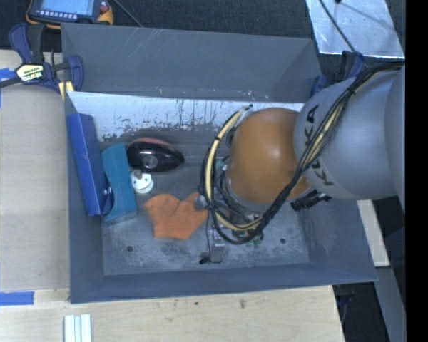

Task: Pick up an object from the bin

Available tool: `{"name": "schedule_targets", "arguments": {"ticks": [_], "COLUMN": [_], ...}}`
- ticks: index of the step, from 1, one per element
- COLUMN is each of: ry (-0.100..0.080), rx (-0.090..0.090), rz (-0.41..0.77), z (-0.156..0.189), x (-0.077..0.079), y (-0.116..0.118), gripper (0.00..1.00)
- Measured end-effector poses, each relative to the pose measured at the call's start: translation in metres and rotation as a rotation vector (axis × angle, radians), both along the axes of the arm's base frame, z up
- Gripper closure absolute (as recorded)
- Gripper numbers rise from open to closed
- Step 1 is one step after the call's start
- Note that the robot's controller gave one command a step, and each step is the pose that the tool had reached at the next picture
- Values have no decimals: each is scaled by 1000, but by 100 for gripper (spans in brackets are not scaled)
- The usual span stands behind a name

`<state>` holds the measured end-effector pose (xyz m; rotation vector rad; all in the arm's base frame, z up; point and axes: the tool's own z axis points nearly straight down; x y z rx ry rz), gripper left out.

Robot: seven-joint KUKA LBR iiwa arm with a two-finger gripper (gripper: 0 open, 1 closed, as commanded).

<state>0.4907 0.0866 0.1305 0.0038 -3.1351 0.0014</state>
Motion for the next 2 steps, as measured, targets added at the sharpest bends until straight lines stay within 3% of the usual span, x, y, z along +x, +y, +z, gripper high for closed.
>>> {"name": "schedule_targets", "arguments": {"ticks": [1, 2], "ry": [-8, -12], "rx": [1, 1], "rz": [-2, 16], "z": [4, -36], "x": [2, 23], "y": [0, 2], "gripper": [0, 0]}}
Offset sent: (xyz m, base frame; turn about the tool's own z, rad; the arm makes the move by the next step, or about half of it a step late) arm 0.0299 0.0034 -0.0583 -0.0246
